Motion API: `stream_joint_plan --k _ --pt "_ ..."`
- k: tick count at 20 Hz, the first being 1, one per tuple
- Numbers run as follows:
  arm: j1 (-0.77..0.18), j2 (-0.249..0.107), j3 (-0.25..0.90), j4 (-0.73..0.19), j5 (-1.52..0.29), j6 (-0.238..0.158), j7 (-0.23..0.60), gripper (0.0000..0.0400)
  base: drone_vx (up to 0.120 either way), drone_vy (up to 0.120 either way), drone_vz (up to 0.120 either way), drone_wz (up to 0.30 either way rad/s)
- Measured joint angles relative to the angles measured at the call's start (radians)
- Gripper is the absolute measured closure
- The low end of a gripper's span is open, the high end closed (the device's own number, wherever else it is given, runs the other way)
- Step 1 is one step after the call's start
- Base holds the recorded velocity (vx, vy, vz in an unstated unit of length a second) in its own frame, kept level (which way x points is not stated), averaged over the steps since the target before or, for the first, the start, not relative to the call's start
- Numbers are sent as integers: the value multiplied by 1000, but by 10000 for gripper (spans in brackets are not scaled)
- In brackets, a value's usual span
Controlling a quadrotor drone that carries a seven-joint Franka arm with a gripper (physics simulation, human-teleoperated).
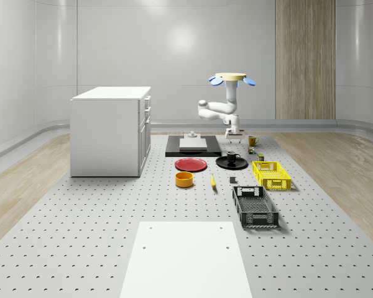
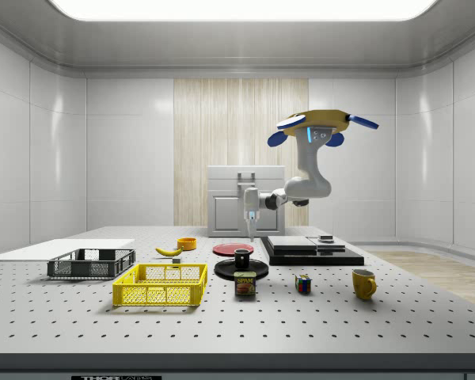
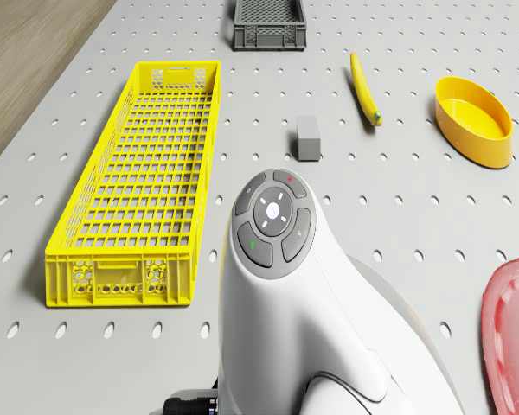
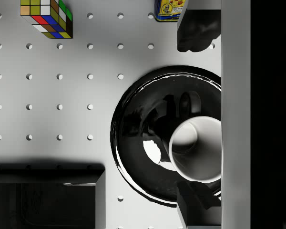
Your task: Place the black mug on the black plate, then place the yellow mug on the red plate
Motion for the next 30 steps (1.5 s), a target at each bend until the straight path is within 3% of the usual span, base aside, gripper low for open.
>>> stream_joint_plan --k 6,30 --pt "0 1 0 0 0 -1 0 0 -120 120 73 0" --pt "2 6 0 0 -2 -6 -1 0 -120 118 0 0"
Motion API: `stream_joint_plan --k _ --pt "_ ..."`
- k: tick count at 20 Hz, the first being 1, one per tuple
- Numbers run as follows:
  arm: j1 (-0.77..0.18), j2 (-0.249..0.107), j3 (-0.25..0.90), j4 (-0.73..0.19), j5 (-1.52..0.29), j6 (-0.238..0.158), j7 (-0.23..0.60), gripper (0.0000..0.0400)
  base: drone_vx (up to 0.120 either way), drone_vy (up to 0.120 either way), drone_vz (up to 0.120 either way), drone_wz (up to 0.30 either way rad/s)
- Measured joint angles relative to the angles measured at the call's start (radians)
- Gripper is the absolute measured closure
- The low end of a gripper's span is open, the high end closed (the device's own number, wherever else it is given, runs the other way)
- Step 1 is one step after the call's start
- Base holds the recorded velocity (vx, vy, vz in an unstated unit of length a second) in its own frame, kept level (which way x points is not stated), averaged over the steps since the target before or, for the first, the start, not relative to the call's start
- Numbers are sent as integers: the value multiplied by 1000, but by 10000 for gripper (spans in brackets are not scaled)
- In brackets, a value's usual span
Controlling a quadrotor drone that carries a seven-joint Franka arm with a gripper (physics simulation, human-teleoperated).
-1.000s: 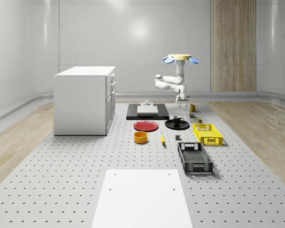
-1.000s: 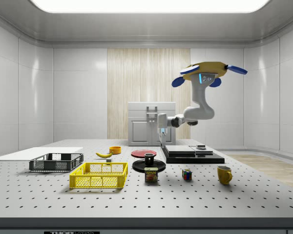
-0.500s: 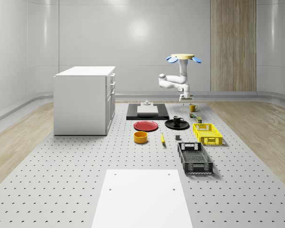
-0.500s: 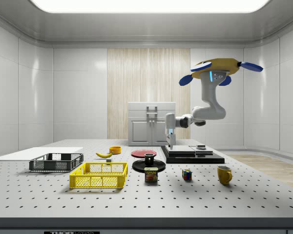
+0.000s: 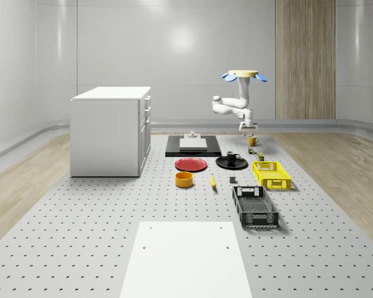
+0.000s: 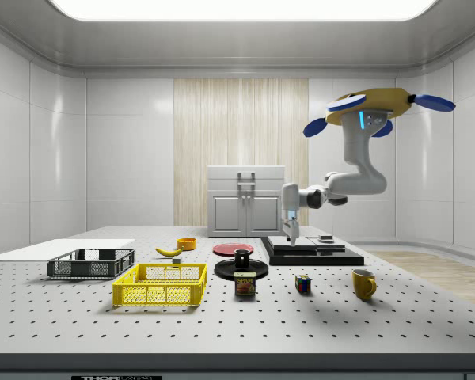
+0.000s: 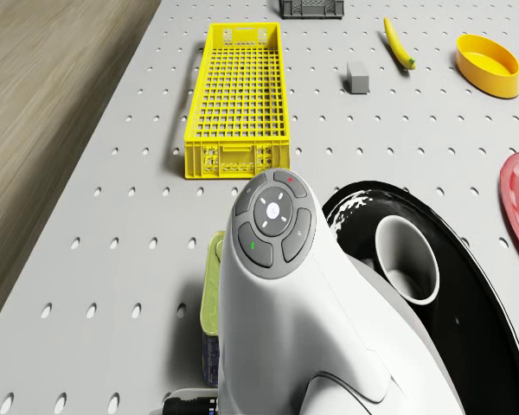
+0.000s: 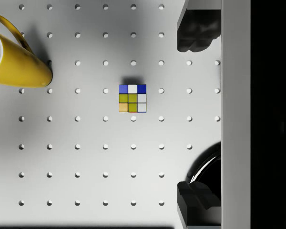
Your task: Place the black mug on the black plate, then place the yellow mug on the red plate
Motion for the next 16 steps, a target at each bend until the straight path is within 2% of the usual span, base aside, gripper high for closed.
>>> stream_joint_plan --k 9,12,16 --pt "0 1 0 0 0 -1 0 0 -120 0 0 0" --pt "0 2 0 0 -1 -1 0 0 -120 80 0 0" --pt "1 2 0 0 -1 -2 0 0 -120 0 0 0"
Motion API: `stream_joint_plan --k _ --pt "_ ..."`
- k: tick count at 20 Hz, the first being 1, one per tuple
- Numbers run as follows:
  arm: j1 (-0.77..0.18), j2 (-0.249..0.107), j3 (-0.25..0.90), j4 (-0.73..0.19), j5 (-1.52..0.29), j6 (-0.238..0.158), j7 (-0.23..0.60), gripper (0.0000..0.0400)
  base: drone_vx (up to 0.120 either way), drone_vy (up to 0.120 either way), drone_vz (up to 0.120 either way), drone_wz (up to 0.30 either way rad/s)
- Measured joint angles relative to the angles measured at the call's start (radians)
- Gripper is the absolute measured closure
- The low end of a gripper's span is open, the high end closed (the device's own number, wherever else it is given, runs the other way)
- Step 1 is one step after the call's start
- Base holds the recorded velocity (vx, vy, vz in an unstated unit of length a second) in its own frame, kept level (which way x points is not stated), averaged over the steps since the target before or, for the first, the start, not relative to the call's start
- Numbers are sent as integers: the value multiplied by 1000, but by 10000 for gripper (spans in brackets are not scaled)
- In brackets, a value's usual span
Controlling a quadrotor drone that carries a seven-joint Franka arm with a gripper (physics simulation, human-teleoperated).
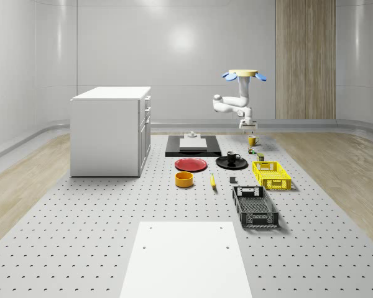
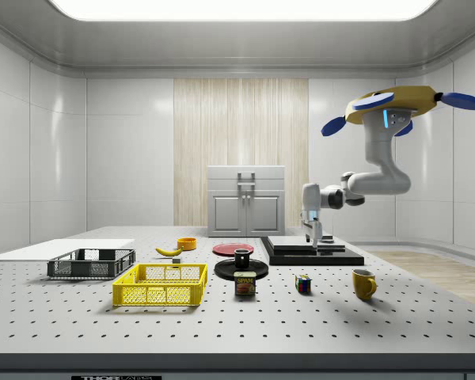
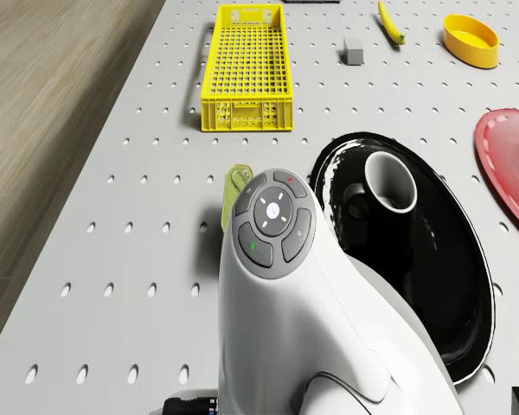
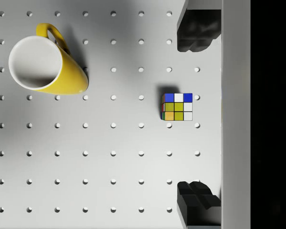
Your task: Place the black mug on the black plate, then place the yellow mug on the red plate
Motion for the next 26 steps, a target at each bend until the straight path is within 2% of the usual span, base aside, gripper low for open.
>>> stream_joint_plan --k 2,6,18,23,26 --pt "0 0 0 0 0 0 0 0 -120 0 0 0" --pt "0 1 0 0 0 -1 0 0 -120 0 -100 0" --pt "0 2 0 0 -1 -2 0 0 -120 0 0 0" --pt "1 2 0 0 -1 -2 0 0 -120 112 0 0" --pt "1 2 0 0 -1 -2 0 0 -120 0 0 0"
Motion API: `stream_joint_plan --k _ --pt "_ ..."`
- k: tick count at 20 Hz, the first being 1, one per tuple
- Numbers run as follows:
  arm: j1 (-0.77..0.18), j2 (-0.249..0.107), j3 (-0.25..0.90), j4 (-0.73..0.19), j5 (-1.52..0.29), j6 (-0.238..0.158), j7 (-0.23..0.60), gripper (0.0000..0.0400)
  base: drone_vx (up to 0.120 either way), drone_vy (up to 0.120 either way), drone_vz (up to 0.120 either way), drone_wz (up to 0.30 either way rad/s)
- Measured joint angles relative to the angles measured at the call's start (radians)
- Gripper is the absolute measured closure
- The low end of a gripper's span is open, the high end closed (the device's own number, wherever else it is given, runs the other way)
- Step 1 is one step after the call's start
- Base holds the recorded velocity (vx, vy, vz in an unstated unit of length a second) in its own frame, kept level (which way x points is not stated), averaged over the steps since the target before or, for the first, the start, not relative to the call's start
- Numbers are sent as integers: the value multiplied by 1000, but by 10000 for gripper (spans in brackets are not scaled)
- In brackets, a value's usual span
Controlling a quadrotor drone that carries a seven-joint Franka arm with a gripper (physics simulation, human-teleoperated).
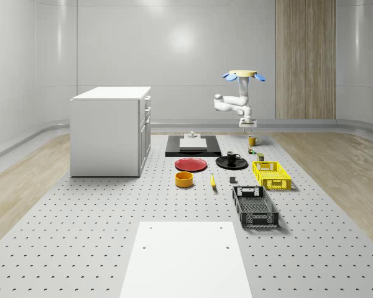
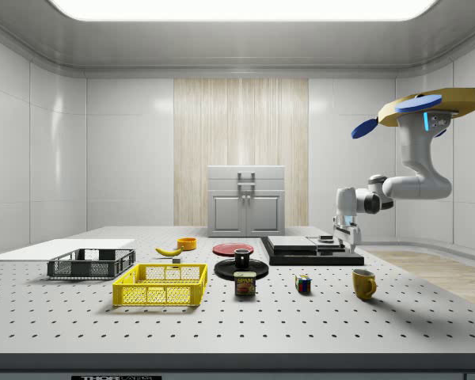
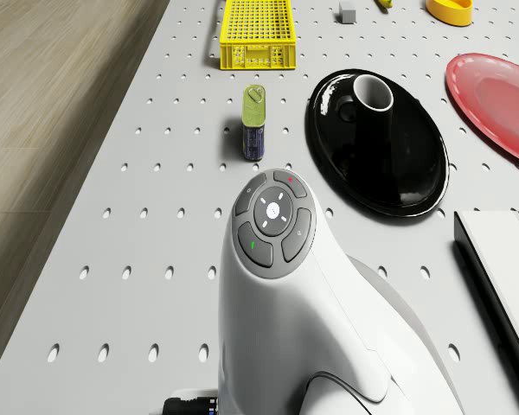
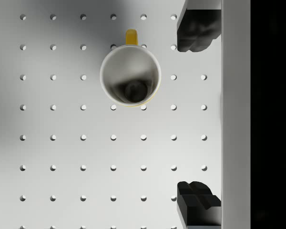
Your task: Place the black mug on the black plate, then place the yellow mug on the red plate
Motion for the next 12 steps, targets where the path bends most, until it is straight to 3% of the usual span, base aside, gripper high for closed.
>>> stream_joint_plan --k 1,6,8,12 --pt "0 0 0 0 0 0 0 0 -120 0 -40 0" --pt "0 0 0 0 0 0 0 0 0 0 -120 0" --pt "0 0 0 0 0 0 0 0 0 80 -100 0" --pt "0 1 0 0 0 -1 0 0 -40 0 0 0"
